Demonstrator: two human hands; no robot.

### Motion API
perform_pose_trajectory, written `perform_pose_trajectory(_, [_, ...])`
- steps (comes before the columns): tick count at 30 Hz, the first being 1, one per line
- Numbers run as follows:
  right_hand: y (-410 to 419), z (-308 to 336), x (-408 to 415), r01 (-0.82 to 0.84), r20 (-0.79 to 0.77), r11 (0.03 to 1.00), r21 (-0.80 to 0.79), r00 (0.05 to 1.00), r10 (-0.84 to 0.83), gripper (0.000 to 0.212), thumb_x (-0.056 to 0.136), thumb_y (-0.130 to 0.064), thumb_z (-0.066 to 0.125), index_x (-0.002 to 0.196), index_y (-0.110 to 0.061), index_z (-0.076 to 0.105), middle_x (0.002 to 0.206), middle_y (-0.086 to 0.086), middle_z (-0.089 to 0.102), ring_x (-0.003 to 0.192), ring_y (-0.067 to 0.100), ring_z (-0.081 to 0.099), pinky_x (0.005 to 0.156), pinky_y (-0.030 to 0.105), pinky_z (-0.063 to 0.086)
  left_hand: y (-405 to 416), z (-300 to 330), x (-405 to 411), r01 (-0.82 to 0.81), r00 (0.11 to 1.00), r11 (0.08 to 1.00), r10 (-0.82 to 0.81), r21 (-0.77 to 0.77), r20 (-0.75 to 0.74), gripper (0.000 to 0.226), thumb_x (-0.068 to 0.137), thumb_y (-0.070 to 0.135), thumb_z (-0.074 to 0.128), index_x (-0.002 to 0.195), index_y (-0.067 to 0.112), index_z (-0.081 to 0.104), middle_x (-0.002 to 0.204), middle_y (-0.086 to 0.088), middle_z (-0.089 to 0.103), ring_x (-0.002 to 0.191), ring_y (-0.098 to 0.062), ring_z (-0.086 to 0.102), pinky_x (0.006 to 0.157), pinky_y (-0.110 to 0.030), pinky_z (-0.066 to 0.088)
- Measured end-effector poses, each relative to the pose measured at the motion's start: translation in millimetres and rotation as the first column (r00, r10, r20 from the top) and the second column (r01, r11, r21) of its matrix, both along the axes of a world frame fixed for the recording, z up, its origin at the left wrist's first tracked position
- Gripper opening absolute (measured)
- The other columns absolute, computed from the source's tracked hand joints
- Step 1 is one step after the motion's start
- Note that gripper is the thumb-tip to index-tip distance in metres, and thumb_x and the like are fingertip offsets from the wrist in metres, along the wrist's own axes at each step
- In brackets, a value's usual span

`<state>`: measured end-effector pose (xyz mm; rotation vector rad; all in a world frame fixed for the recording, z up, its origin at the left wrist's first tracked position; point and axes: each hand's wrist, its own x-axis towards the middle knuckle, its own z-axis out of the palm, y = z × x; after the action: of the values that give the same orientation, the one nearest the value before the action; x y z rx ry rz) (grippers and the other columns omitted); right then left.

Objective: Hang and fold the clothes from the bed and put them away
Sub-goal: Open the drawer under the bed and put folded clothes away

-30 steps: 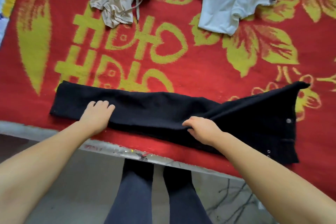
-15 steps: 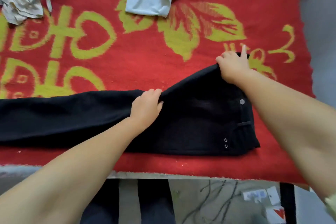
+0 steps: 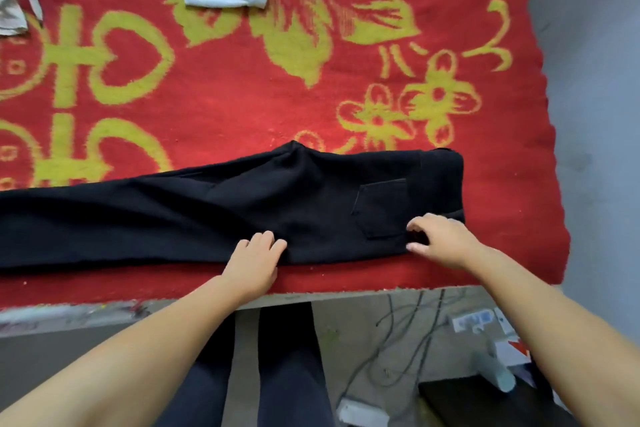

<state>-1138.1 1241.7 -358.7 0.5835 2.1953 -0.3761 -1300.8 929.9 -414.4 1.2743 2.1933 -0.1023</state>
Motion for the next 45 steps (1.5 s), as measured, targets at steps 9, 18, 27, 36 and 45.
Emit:
perform_pose_trajectory(9, [44,-37,-7,0.871,-0.196,0.465,-0.16,0.433,-0.88,0.067,0.087,-0.038,0.068,0.138,-0.003,0.041,0.137,0.016,0.05,0.123,0.032,0.049,0.099,0.035,0.041,5,-7,-30,-0.316,0.948,0.946,0.312,-0.068,-0.06,0.072,0.094,0.051,0.044,0.153,0.031,0.006,0.161,-0.009,-0.005,0.148,-0.024,-0.004,0.108,-0.063,0.018])
perform_pose_trajectory(18, [70,-5,6,0.774,-0.379,0.583,-0.249,0.476,-0.794,0.021,0.089,-0.023,0.067,0.107,-0.013,0.064,0.11,0.012,0.067,0.094,0.023,0.061,0.079,0.033,0.043,-7,-26,-59,-0.206,0.977,0.97,0.21,-0.131,0.017,0.073,0.094,0.063,0.026,0.15,0.036,-0.013,0.146,0.004,-0.044,0.138,-0.011,-0.034,0.108,-0.069,0.006])
perform_pose_trajectory(27, [-43,79,-78,0.533,-0.581,0.77,-0.351,0.521,-0.625,0.022,0.087,-0.028,0.064,0.104,-0.026,0.05,0.087,-0.023,0.061,0.081,-0.003,0.058,0.071,0.019,0.042,-14,-17,-67,-0.525,0.833,0.83,0.547,-0.191,0.087,0.073,0.095,0.06,0.031,0.15,0.037,-0.011,0.156,-0.003,-0.029,0.144,-0.02,-0.024,0.108,-0.068,0.008])
perform_pose_trajectory(36, [-189,38,-152,0.163,-0.534,0.828,-0.536,0.695,-0.482,0.033,0.091,-0.019,0.058,0.124,-0.019,0.056,0.091,-0.01,0.059,0.086,0.008,0.058,0.084,0.03,0.049,-22,41,-108,-0.992,0.123,0.089,0.641,0.085,0.758,0.043,0.104,0.031,0.034,0.146,0.023,0.035,0.15,0.004,0.037,0.135,-0.007,0.034,0.115,-0.033,0.028])
perform_pose_trajectory(45, [-85,-36,-92,0.785,0.015,0.357,-0.507,0.422,-0.907,0.069,0.089,-0.037,0.064,0.147,-0.021,0.03,0.134,0.001,0.046,0.116,0.015,0.049,0.093,0.035,0.045,-9,23,-65,-0.946,-0.043,0.158,0.804,-0.284,0.593,0.07,0.085,0.033,0.07,0.14,0.009,0.033,0.132,-0.005,0.052,0.12,-0.024,0.051,0.101,-0.034,0.041])
